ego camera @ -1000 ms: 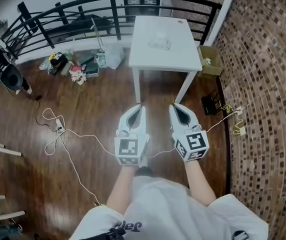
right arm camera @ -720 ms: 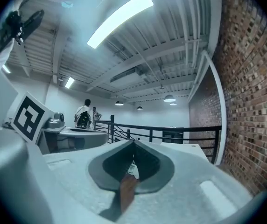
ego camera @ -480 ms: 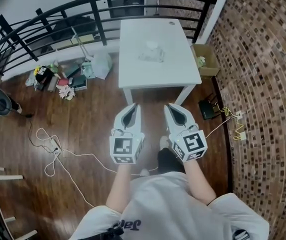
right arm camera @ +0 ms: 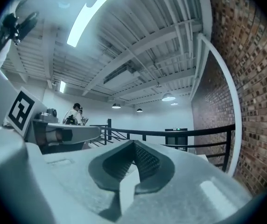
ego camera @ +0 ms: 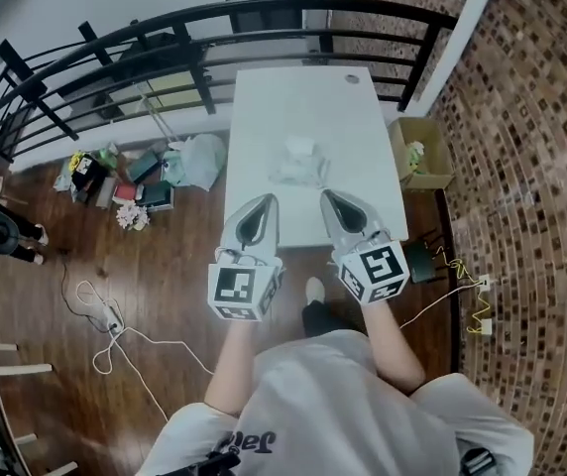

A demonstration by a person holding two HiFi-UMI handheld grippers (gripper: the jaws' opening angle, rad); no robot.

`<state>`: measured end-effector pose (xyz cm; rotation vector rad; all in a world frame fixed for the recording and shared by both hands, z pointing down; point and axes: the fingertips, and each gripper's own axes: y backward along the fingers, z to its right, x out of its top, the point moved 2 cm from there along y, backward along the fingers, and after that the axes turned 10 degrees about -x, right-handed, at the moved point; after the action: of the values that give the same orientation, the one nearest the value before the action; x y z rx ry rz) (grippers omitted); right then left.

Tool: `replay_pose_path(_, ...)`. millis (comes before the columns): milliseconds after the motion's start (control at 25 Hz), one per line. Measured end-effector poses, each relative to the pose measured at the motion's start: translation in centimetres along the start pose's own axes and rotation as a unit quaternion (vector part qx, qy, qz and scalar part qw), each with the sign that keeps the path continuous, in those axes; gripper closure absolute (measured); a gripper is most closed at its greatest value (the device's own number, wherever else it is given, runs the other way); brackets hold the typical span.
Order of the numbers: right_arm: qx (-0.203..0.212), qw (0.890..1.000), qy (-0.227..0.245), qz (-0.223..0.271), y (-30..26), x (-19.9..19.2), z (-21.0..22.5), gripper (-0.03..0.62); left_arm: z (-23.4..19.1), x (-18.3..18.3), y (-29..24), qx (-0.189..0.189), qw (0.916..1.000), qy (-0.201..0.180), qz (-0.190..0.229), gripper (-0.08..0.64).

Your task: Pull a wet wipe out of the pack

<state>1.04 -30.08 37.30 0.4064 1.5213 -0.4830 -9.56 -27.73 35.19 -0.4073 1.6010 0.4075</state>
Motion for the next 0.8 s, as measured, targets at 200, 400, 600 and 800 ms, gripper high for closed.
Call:
replay_pose_path(200, 0.014, 1.0, -0.017, -0.008, -8.3, 1.1, 7.1, 0.604, -4.8, -0.8, -8.3, 0.024, 0.9994, -0.009, -0.024, 0.545)
replay_pose_path(400, 0.037, 0.997, -0.029, -0.068, -13.6, -3.3, 8.9, 0.604, -9.2, -3.4, -11.5, 0.042, 0.997, 0.006, -0.064, 0.545)
replay_pose_path(600, 0.037, 0.994, -0.019, -0.101, -16.3, -5.5, 10.9, 0.604, -12.4, -4.6, -14.0, 0.034, 0.9959, 0.02, -0.082, 0.545)
replay_pose_path(800, 0.044, 0.991, 0.037, -0.122, -18.3, -6.1, 13.9, 0.604, -14.8, -6.2, -15.6, 0.021, 0.9957, 0.032, -0.084, 0.545)
